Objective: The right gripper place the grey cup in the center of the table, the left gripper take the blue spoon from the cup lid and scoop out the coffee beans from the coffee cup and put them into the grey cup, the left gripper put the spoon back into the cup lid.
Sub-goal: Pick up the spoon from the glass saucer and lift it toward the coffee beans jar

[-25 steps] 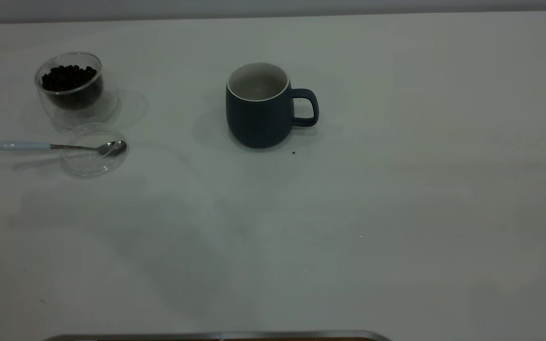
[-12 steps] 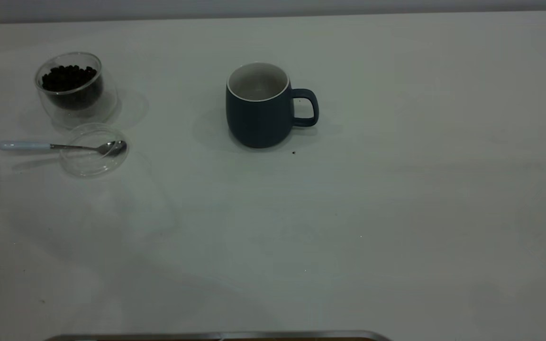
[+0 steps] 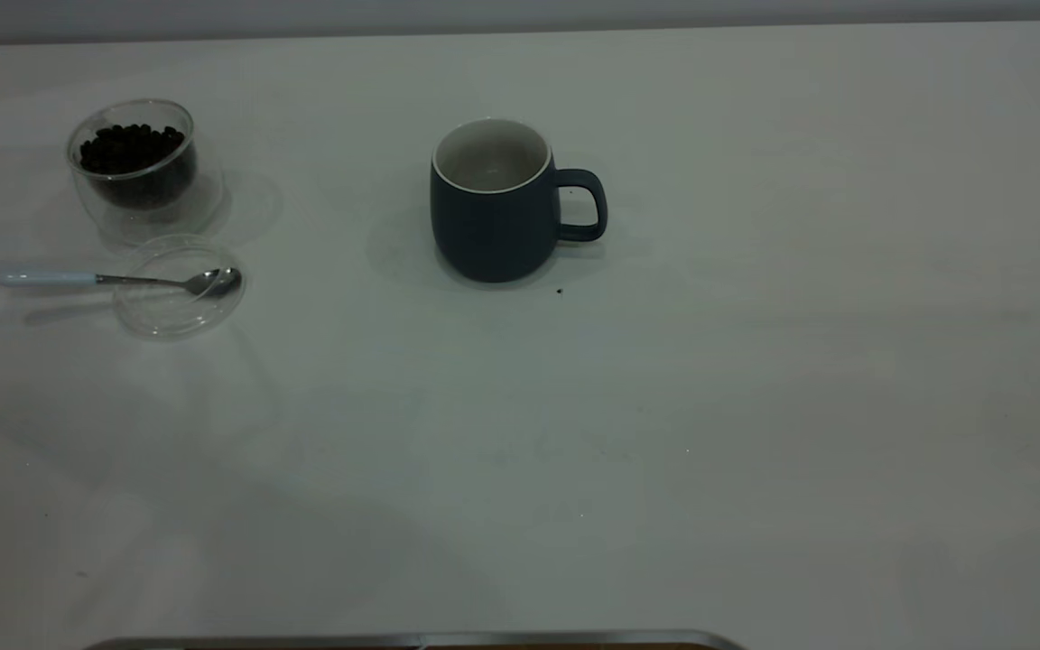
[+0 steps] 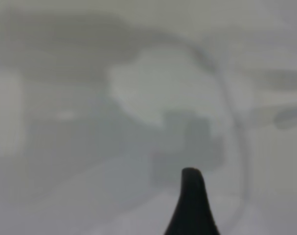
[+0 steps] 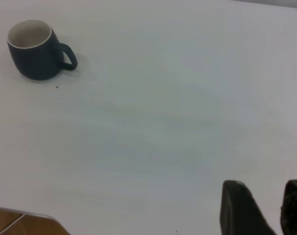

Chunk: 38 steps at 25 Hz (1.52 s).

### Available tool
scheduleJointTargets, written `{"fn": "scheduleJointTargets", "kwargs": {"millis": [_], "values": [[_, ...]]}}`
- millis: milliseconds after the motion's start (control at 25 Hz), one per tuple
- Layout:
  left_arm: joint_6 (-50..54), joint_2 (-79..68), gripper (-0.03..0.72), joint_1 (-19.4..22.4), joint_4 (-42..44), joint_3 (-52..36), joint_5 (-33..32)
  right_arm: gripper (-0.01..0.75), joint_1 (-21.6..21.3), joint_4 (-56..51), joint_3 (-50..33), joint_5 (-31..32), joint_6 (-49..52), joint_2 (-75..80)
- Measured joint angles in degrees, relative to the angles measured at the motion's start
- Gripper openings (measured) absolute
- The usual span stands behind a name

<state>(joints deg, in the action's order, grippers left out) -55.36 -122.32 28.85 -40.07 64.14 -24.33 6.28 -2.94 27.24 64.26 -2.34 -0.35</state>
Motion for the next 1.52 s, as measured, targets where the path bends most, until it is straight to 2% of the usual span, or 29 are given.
{"fn": "scheduleJointTargets", "kwargs": {"millis": [240, 640, 1240, 1520], "values": [[-1.3, -0.8, 0.638, 0.0, -3.5, 0.2, -2.5, 0.242, 0.0, 0.0, 0.0, 0.0, 0.0, 0.0], [-18.1, -4.9, 0.594, 0.0, -17.0, 0.3, -10.3, 0.242, 0.0, 0.0, 0.0, 0.0, 0.0, 0.0], [-30.0, -10.3, 0.593, -3.2, -24.9, 0.4, -10.0, 0.242, 0.0, -0.1, 0.0, 0.0, 0.0, 0.0], [-31.3, -11.1, 0.593, -4.2, -26.5, 0.4, -9.7, 0.242, 0.0, -0.1, 0.0, 0.0, 0.0, 0.0]]}}
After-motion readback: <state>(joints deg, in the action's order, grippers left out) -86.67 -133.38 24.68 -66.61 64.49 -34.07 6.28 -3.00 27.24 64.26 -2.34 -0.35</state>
